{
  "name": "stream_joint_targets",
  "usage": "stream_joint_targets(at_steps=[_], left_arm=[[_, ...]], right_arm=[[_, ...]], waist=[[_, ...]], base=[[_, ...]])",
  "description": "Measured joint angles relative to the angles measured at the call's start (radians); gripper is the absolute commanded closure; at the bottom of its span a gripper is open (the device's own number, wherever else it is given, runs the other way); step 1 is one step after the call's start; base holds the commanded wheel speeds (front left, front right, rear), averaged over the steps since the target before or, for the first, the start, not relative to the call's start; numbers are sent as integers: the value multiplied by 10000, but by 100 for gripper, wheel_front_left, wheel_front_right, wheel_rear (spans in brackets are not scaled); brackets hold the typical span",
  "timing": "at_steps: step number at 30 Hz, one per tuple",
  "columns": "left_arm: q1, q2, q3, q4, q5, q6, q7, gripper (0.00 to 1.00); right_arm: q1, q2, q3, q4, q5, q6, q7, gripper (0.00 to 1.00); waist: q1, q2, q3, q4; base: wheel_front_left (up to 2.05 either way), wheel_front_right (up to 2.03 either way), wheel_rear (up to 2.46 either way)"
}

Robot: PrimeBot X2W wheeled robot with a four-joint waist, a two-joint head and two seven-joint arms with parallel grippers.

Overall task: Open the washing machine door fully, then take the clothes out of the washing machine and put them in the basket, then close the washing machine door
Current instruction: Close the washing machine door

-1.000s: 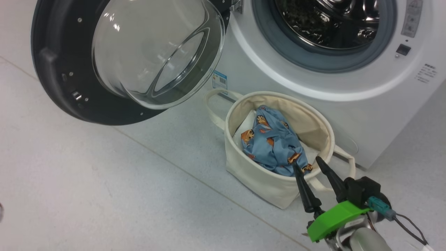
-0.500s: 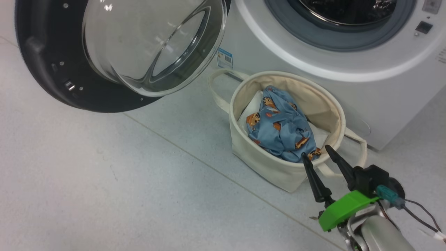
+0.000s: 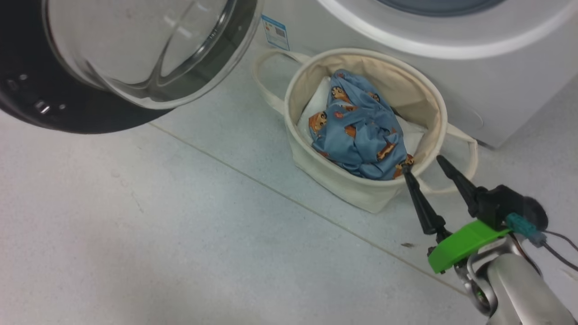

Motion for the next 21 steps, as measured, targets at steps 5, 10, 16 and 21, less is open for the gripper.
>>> stream_joint_targets(at_steps=[5, 10, 16, 21], left_arm=[[-423, -10, -69, 249, 36, 0, -374, 100], [-856, -10, -96, 453, 36, 0, -920, 100], [-1053, 115, -291, 543, 36, 0, -1018, 100], [-965, 219, -740, 548, 36, 0, -380, 100]], right_arm=[[-135, -134, -184, -395, -81, 0, 176, 0], [-152, -192, -422, -675, -221, 0, 242, 0], [-156, -190, -523, -767, -244, 0, 240, 0], [-155, -171, -499, -591, -242, 0, 165, 0]], waist=[[0, 0, 493, -312], [1, 0, 950, -606], [1, 0, 1144, -868], [1, 0, 867, -864]], base=[[0, 0, 0], [0, 0, 0], [0, 0, 0], [0, 0, 0]])
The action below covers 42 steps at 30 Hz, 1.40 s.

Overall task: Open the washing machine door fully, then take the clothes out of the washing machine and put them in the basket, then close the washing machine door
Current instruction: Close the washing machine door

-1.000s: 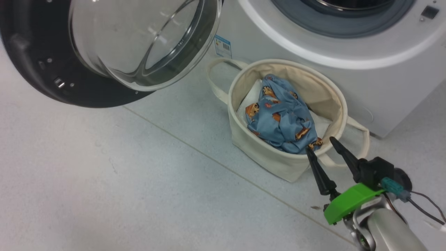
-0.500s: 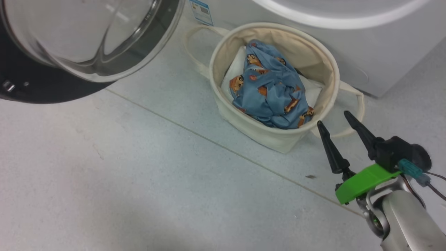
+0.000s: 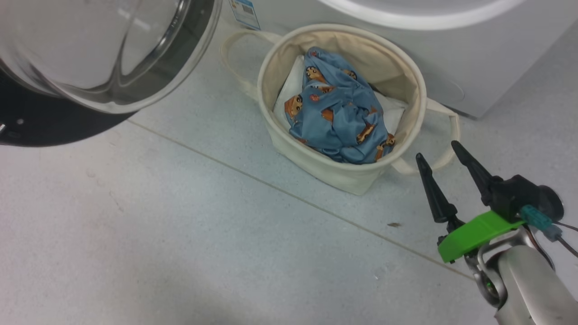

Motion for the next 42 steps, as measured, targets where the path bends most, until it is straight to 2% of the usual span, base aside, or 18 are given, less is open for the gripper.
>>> stream_joint_targets(at_steps=[13, 25, 32, 36, 42], left_arm=[[1330, -192, -1822, -861, 366, 0, 1221, 100], [3521, -767, -2826, -3329, -192, 0, 2353, 100], [4972, -1085, -3150, -5212, -332, 2, 2401, 100], [5933, -1651, -3229, -6272, -721, 0, 2295, 100], [6626, -2196, -3430, -7321, -895, 0, 2102, 100]], right_arm=[[80, 522, 673, 1177, 334, 0, -499, 0], [605, 1185, 894, 2176, 685, 0, -826, 0], [781, 1452, 867, 2276, 723, 0, -836, 0], [934, 1567, 740, 2201, 723, 0, -836, 0], [932, 1586, 568, 2061, 723, 0, -836, 0]], waist=[[0, 0, -1423, 213], [-2, 0, -3073, 65], [-2, 1, -3580, -326], [-2, 0, -3643, -682], [-2, 1, -3539, -1192]], base=[[0, 0, 0], [0, 0, 0], [0, 0, 0], [0, 0, 0], [0, 0, 0]])
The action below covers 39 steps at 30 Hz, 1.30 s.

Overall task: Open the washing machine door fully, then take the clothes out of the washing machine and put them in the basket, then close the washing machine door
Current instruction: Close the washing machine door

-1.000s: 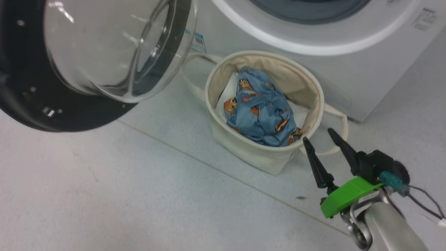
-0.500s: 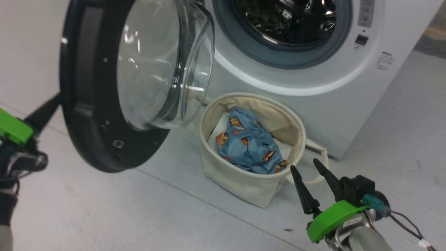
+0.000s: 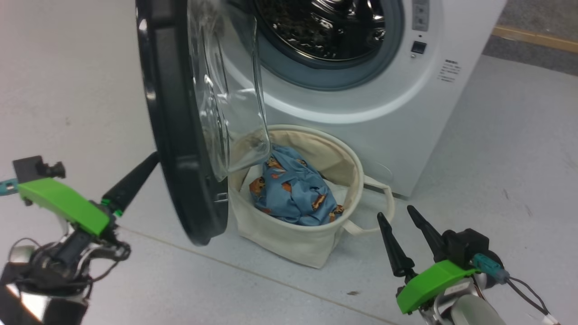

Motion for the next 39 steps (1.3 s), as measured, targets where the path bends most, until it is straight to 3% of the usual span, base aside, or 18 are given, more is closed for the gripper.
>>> stream_joint_targets(at_steps=[10, 16, 26, 39], left_arm=[[202, -708, -587, -483, 217, 0, -608, 100], [161, -736, -842, -504, 809, 0, -1381, 100], [-551, -725, -1172, 339, 798, 0, -2318, 100], [-1883, -587, -1933, 1726, 794, 0, -3515, 100]], right_arm=[[-38, 52, -261, -232, -23, 0, -2, 0], [-69, 117, -412, -380, -56, 0, -2, 0], [-255, 228, -577, -485, -92, 0, -2, 0], [-341, 291, -552, -493, -90, 0, -2, 0]], waist=[[0, 0, 280, -969], [0, 0, 475, -1794], [0, 0, 793, -3097], [0, 0, 835, -3742]], base=[[0, 0, 0], [0, 0, 0], [0, 0, 0], [0, 0, 0]])
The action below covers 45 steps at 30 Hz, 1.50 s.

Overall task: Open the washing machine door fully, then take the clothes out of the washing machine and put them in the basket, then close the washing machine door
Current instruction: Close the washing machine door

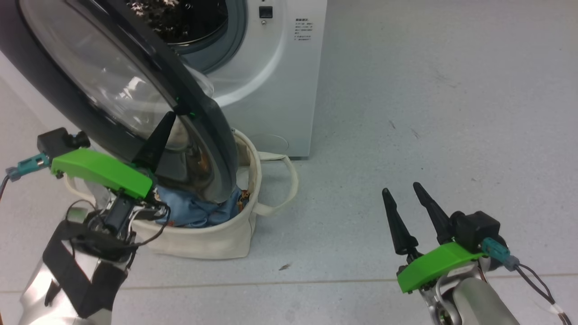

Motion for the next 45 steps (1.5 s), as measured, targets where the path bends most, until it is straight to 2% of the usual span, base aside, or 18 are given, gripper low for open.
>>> stream_joint_targets(at_steps=[5, 6, 7, 8, 18, 25, 28, 34, 39, 43, 45], left_arm=[[5, 278, -349, 67, -171, 0, -481, 100], [12, 378, -418, 69, -151, 0, -646, 83], [25, 502, -510, 75, -73, 0, -834, 33], [38, 658, -640, 79, 82, 0, -1014, 2], [1263, 2437, -1536, 570, 1778, -2, -3262, 0], [1976, 3317, -1356, 1001, 2652, 8, -4328, 0], [2667, 3691, -1026, 978, 3225, 215, -4529, 0], [4020, 3777, -96, 290, 4552, 803, -4554, 0], [5007, 3427, 1231, -608, 5931, 1315, -4564, 0], [5764, 2757, 1684, -895, 6711, 1300, -4564, 0], [6069, 2516, 1760, -907, 6999, 1124, -4564, 0]], right_arm=[[2, 0, -6, 6, -2, 0, 0, 0], [5, 0, -4, 6, -2, 0, 0, 0], [9, 0, 0, 8, -2, 0, 0, 0], [12, -2, 2, 13, -2, 0, 0, 0], [266, -13, -234, -50, -2, 0, 0, 0], [361, -8, -303, -111, -4, 0, 0, 0], [495, -2, -322, -163, -4, 0, 0, 0], [716, 17, -376, -163, -4, 0, 0, 0], [721, 44, -380, -217, -15, 0, 0, 0], [721, 56, -376, -211, -15, 0, 0, 0], [721, 59, -376, -211, -15, 0, 0, 0]], waist=[[0, 0, -186, 12], [0, 0, -239, 36], [0, 0, -297, 63], [0, 0, -358, 92], [0, 0, -1078, 286], [0, 0, -1374, 350], [0, 0, -1471, 335], [0, 0, -1629, 405], [0, 0, -1638, 388], [0, 0, -1642, 391], [0, 0, -1652, 395]], base=[[0, 0, 0], [0, 0, 0], [0, 0, 0], [0, 0, 0], [0, 0, 0], [0, 0, 0], [0, 0, 0], [0, 0, 0], [0, 0, 0], [0, 0, 0], [0, 0, 0]])
